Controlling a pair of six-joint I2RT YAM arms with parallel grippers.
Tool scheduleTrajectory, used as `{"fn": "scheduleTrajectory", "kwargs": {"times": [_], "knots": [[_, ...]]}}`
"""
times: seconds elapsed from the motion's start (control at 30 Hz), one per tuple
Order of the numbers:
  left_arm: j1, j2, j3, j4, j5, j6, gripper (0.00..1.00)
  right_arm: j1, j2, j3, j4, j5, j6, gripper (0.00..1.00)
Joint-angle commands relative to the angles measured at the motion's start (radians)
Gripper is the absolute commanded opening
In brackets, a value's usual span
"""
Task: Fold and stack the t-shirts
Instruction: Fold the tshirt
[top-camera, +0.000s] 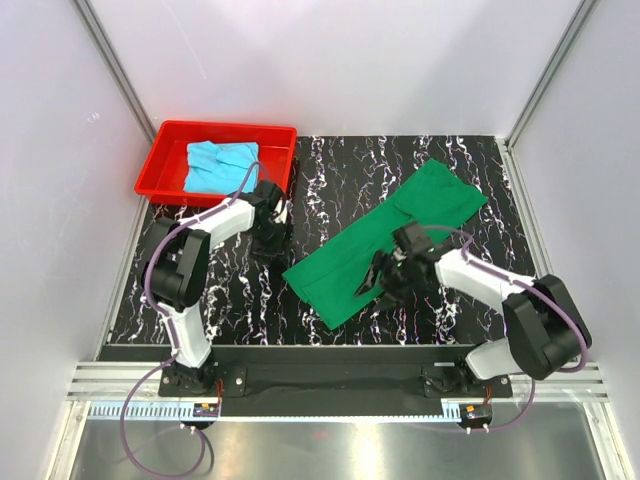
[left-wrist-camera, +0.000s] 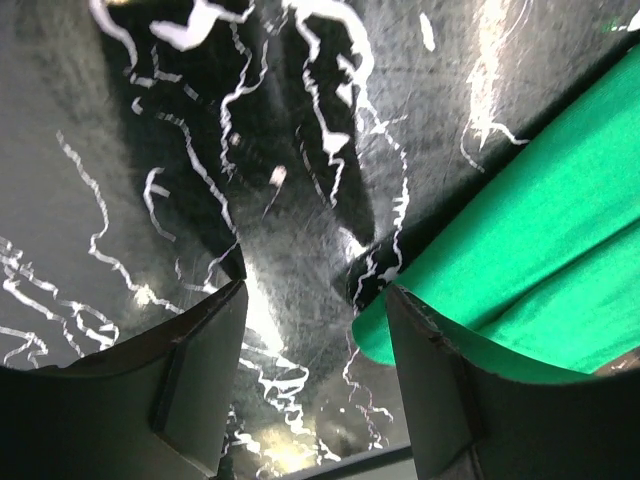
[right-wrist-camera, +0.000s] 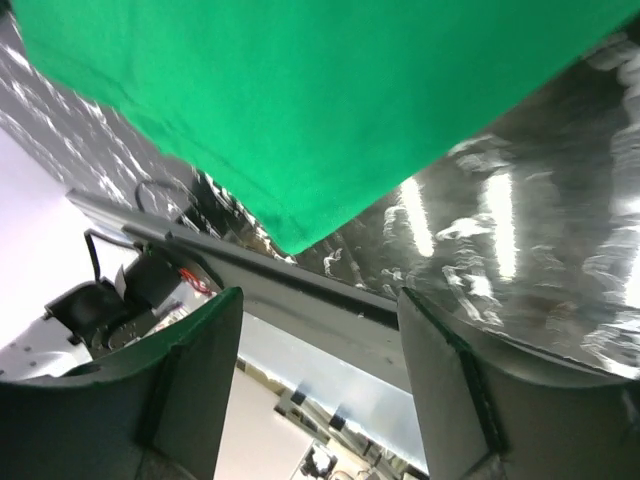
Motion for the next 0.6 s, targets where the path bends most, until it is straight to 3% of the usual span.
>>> {"fn": "scheduleTrajectory", "kwargs": {"times": [0.0, 0.23, 0.33, 0.4, 0.5, 0.57], "knots": [[-0.004, 0.007, -0.004, 0.064, 0.019, 0.027, 0.62, 0.095, -0.025, -0.041, 0.245, 0.010, 0.175, 0.72], [-0.004, 0.018, -0.069, 0.145, 0.098, -0.004, 0.56, 0.264, 0.030, -0.128, 0.347, 0.131, 0.299, 0.72], [-0.005, 0.018, -0.106, 0.179, 0.125, -0.028, 0.47, 0.307, 0.056, -0.162, 0.414, 0.159, 0.362, 0.67], [-0.005, 0.018, -0.109, 0.156, 0.099, -0.053, 0.30, 0.342, 0.072, -0.157, 0.413, 0.201, 0.383, 0.65], [-0.005, -0.020, -0.152, 0.169, 0.109, -0.137, 0.14, 0.394, 0.082, -0.137, 0.376, 0.284, 0.445, 0.61], [-0.007, -0.045, -0.206, 0.206, 0.111, -0.171, 0.09, 0.410, 0.082, -0.146, 0.376, 0.314, 0.507, 0.61]]}}
